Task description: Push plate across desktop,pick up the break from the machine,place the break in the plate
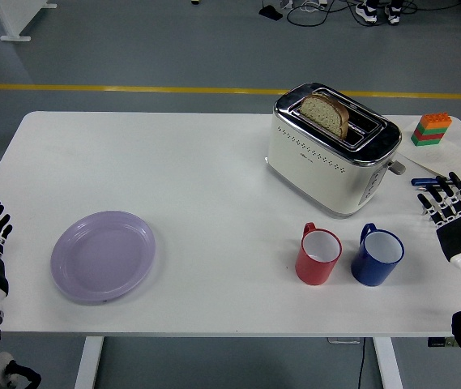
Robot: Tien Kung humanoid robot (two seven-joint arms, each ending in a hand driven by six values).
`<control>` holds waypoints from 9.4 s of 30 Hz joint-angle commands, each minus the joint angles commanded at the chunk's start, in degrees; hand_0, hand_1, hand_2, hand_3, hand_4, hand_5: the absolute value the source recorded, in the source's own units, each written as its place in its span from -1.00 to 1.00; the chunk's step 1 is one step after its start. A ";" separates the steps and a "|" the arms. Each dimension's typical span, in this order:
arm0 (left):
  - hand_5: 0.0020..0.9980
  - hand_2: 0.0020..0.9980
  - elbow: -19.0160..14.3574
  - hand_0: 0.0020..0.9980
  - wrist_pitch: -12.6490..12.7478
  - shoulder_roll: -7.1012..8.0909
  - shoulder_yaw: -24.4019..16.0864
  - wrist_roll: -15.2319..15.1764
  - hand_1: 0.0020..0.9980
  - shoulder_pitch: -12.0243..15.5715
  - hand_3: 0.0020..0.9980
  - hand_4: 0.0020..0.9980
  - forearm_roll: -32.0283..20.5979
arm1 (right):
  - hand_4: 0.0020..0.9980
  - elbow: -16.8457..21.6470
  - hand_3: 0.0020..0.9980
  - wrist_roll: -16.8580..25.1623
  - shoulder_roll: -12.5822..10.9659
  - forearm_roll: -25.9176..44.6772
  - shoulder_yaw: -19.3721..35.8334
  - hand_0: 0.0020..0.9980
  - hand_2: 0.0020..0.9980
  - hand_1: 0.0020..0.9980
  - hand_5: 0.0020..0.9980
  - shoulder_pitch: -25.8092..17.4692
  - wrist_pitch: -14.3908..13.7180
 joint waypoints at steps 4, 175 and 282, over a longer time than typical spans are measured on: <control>1.00 0.79 1.64 0.69 -0.40 0.05 0.58 -0.16 0.71 -0.19 0.64 0.08 0.70 | 0.00 -0.11 0.28 -0.01 0.03 0.00 -0.09 0.46 0.38 0.35 -0.27 -0.14 0.00; 1.00 0.65 19.88 0.50 -15.57 -7.18 46.72 -0.24 0.54 -28.41 0.49 0.06 -59.26 | 0.00 -0.69 0.28 0.07 0.52 0.23 -3.54 0.47 0.37 0.34 -0.25 1.69 0.45; 1.00 0.61 -10.38 0.52 -5.00 -0.71 18.12 2.60 0.54 -6.42 0.49 0.04 -37.94 | 0.73 -43.50 0.61 -14.91 6.57 -65.66 -46.19 0.61 0.52 0.50 -0.31 62.57 -0.17</control>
